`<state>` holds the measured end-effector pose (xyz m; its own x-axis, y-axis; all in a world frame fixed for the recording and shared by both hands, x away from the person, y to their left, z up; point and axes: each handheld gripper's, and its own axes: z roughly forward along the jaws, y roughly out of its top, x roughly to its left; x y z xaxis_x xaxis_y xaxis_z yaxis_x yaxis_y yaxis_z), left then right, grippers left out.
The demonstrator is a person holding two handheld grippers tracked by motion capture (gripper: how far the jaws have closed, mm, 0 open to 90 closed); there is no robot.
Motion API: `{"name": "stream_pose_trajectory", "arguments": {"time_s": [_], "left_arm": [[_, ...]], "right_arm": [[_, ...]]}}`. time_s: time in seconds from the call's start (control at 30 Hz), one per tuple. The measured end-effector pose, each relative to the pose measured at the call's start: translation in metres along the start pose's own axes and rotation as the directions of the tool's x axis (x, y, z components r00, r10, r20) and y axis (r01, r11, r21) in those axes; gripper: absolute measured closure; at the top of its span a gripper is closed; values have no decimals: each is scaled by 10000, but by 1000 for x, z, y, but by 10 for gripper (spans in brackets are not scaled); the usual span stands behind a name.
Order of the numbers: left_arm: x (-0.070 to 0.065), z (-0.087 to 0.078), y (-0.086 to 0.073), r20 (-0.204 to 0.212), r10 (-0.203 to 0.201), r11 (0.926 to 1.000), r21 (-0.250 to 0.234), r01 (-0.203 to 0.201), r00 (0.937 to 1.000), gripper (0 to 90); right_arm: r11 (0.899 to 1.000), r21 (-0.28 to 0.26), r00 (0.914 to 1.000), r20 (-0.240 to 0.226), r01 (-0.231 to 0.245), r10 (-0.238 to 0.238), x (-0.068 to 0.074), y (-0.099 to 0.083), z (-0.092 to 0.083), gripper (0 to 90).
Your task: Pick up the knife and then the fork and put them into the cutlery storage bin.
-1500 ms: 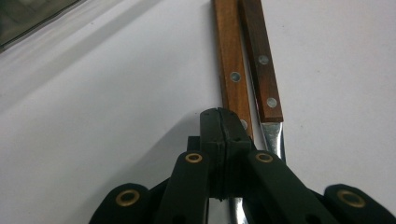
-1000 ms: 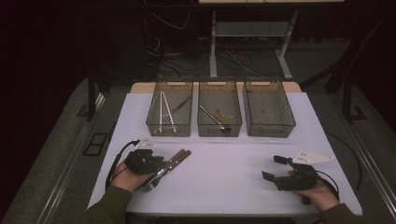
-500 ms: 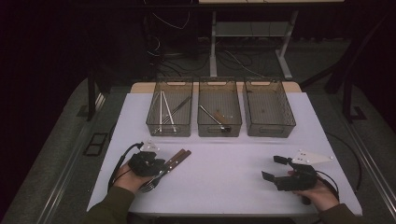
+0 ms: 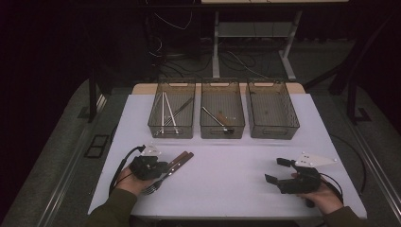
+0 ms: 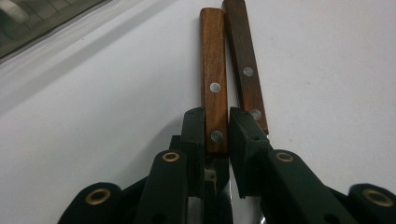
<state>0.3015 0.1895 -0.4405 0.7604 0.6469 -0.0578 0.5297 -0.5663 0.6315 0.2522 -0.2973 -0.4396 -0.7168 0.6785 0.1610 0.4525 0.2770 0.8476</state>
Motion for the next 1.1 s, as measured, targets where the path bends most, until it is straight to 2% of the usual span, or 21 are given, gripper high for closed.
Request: {"name": "stream_pose_trajectory", "arguments": {"time_s": [0.3,0.5,0.53,0.73,0.8,0.87,0.9,0.97,1.0,1.07,1.1], "left_arm": [[4,-1,0,290,-210,9998,-28,211,9994,765],[7,-4,4,307,-70,10000,33,69,9995,765],[6,-5,5,297,-157,9999,-2,157,9994,766],[4,-8,12,507,92,9998,157,-100,9987,765],[2,-10,17,576,291,9995,125,-299,9979,766],[-1,-11,22,573,506,9984,230,-519,9971,765],[-3,-11,25,610,528,9984,172,-539,9967,765],[-7,-12,30,697,699,9974,101,-708,9951,765],[-10,-12,33,794,791,9968,76,-799,9937,765],[-15,-13,39,956,849,9964,-26,-850,9918,765],[-17,-13,42,1036,1062,9943,-72,-1060,9889,765]], "right_arm": [[10000,24,10000,12,64,-64,1,1,0,179],[10000,9,10000,71,16,-16,0,1,0,149],[10000,3,10000,52,-1,1,0,1,0,150],[9994,316,9993,-331,163,-153,0,6,2,150],[9988,378,9978,-594,322,-299,0,10,2,149],[9968,397,9949,-770,687,-655,2,13,2,130],[9945,436,9912,-961,951,-906,2,16,1,126],[9939,298,9848,-1417,1059,-1007,0,19,0,127],[9941,178,9832,-1507,1067,-1028,0,21,0,127],[9901,318,9816,-1388,1367,-1310,0,24,0,128],[9885,352,9805,-1373,1470,-1409,1,25,1,128]]}}
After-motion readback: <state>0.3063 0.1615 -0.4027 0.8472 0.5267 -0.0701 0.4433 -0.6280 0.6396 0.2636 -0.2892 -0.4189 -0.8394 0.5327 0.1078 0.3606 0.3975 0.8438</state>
